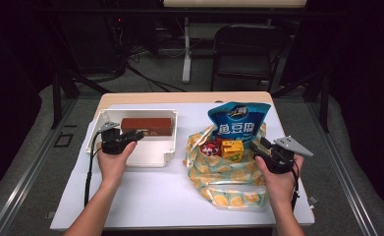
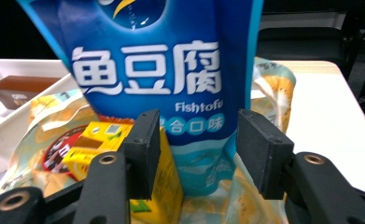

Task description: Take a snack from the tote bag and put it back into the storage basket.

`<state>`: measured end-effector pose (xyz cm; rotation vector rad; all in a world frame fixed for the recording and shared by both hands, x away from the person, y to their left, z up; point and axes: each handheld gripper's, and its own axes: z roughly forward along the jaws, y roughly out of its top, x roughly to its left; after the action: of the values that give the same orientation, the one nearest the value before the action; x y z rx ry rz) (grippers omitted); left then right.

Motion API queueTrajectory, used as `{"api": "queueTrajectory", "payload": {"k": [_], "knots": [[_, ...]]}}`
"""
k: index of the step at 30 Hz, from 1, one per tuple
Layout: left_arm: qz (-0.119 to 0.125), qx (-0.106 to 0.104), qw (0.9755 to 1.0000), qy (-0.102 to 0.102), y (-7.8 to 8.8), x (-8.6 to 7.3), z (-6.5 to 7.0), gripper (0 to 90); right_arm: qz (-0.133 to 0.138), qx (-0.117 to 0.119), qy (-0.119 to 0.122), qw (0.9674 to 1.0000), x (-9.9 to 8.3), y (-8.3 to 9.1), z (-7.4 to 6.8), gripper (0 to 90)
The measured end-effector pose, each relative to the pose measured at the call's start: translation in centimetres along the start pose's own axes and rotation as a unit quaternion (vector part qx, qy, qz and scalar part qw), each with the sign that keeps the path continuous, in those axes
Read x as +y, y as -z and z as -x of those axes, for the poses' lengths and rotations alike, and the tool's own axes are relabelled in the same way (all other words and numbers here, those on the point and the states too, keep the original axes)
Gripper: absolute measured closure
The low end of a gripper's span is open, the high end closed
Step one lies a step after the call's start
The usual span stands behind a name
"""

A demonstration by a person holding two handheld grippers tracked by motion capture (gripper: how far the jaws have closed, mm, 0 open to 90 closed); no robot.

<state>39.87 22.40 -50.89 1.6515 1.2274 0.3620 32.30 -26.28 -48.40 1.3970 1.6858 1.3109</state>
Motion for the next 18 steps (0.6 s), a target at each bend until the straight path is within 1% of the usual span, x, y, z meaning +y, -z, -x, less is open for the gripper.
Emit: {"api": "queueTrajectory", "payload": {"k": [2,3,4,6,7,10,15,18], "knots": [[0.004,-0.007,0.9999,-0.01,0.5,-0.1,0.5,55.4,0.002,-0.006,0.001,1.0,0.2,-0.2,0.1,46.0],[0.008,-0.012,0.9998,-0.012,0.7,-0.2,0.7,54.6,0.0,-0.012,0.007,0.9999,0.4,-0.3,0.2,43.9],[0.01,-0.018,0.9997,-0.014,1.0,-0.3,0.9,53.8,-0.002,-0.013,0.008,0.9999,0.5,-0.4,0.3,41.9],[0.02,-0.041,0.9989,-0.008,1.4,-0.5,1.2,53.1,-0.002,-0.014,0.011,0.9998,0.8,-0.7,0.4,39.9],[0.025,-0.045,0.9986,-0.007,1.6,-0.7,1.4,52.7,-0.006,-0.015,0.012,0.9998,1.0,-0.8,0.5,39.3],[0.026,-0.041,0.9985,-0.025,2.1,-0.8,1.8,51.3,-0.001,-0.016,0.016,0.9997,1.3,-1.2,0.7,37.7],[0.031,-0.041,0.9985,-0.016,2.4,-1.0,1.3,50.6,0.003,-0.018,0.019,0.9996,2.0,-1.5,1.2,34.5],[0.028,-0.038,0.9987,-0.018,2.5,-1.2,1.2,50.9,0.009,-0.016,0.021,0.9996,2.4,-1.8,1.6,32.7]]}}
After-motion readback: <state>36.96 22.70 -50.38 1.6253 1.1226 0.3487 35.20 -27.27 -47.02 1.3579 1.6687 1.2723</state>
